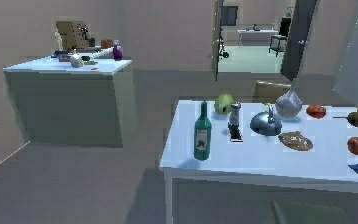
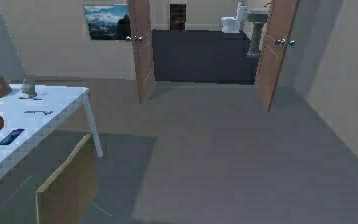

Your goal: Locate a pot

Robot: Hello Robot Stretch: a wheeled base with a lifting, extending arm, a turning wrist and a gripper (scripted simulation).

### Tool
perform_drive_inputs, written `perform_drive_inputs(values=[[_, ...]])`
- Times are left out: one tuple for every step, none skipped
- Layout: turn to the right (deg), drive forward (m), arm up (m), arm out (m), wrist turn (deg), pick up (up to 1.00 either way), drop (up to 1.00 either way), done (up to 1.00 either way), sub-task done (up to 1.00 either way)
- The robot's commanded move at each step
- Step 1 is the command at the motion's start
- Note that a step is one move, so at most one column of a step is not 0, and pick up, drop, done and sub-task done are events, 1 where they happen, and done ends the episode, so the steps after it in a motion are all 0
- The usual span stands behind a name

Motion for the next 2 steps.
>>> perform_drive_inputs(values=[[24.0,0.00,0.00,0.00,0.0,0.00,0.00,0.00,0.00],[0.0,0.00,0.00,0.00,0.0,0.00,0.00,1.00,0.00]])
